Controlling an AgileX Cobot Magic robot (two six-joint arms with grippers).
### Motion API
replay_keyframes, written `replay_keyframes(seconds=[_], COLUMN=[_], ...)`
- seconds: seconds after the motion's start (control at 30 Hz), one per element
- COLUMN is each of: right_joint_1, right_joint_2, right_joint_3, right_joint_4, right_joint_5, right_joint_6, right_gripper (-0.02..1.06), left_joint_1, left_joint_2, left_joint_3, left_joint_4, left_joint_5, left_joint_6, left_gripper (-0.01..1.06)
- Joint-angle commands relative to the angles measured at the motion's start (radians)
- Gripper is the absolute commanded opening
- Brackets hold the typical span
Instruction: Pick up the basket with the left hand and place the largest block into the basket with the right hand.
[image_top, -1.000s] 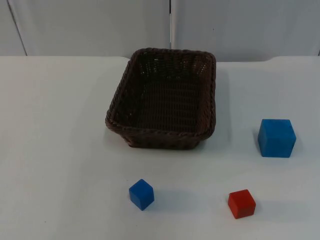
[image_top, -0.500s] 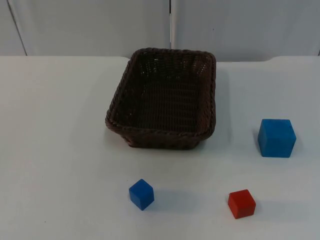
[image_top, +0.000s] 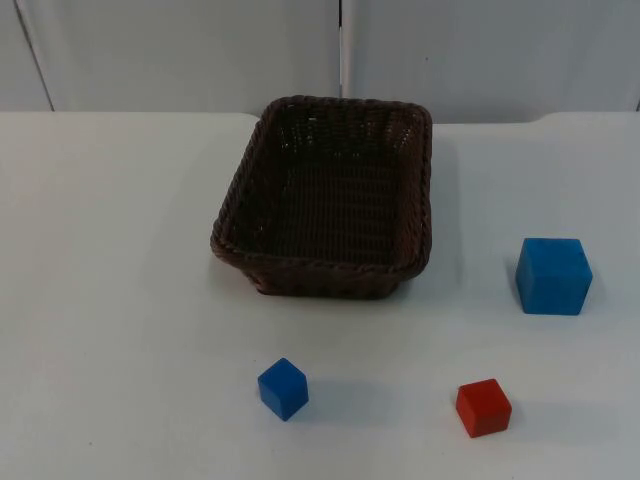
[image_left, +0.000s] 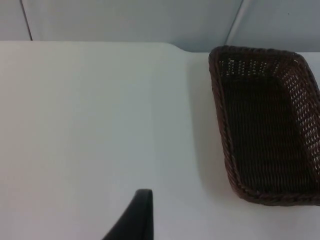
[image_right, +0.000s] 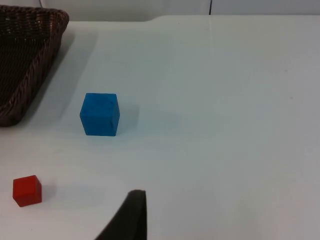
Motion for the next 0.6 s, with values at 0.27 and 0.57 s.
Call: replay_keyframes(seconds=[0.27,0.57], right_joint_1=[-0.006,-0.006], right_joint_2=[-0.003,-0.003], right_joint_3=[0.006,0.006], right_joint_4=[-0.002,-0.002], right_joint_5=[-0.007,-0.007], right_joint_6=[-0.003,-0.003], right_gripper=[1.05,1.05], left_joint_1=[-0.006,-0.006], left_joint_2=[0.058,0.244], left_joint_3=[-0.009,-0.063], left_joint_4=[-0.115,-0.292], left_joint_5=[-0.048,-0.046], left_joint_6=[0.092,0.263], left_gripper=[1.05,1.05])
